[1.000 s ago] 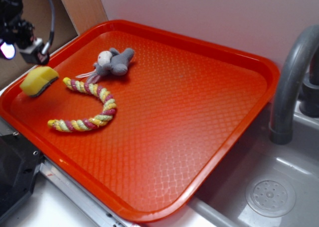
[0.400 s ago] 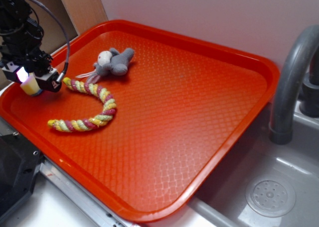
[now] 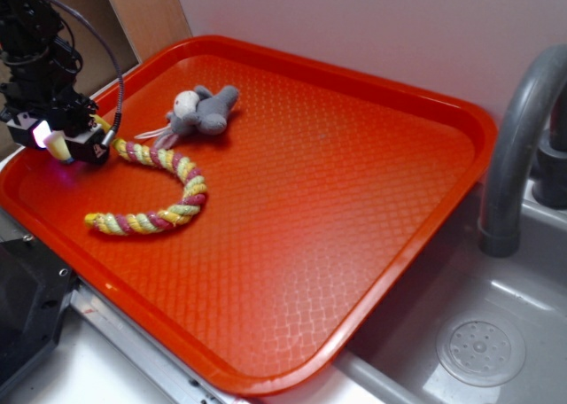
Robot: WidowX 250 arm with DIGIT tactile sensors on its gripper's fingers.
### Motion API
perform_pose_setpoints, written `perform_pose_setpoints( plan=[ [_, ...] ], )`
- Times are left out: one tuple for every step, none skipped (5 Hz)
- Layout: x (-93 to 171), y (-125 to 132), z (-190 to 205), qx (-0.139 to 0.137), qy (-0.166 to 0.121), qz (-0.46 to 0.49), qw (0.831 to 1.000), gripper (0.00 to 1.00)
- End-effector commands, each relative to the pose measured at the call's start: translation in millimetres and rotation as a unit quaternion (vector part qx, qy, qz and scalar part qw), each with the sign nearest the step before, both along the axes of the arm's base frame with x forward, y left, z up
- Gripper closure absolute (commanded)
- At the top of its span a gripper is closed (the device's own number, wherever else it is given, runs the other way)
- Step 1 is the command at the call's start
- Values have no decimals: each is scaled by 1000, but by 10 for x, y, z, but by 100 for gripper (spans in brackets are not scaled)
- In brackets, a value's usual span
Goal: Grab the green sponge.
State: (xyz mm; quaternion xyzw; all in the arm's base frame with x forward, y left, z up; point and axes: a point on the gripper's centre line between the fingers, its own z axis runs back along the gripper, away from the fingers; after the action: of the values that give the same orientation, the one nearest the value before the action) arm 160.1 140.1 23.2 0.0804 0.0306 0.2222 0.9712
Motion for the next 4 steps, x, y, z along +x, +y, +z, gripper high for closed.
perform_pose_setpoints(
  plan=[
    [-97,27,39,3,-3,-17,1000,100],
    [-22,-137,422,-7,-39,-47,998,100],
    [142,-507,927,-40,-97,-72,992,100],
    [246,-931,1460,-87,-127,-119,981,100]
  ],
)
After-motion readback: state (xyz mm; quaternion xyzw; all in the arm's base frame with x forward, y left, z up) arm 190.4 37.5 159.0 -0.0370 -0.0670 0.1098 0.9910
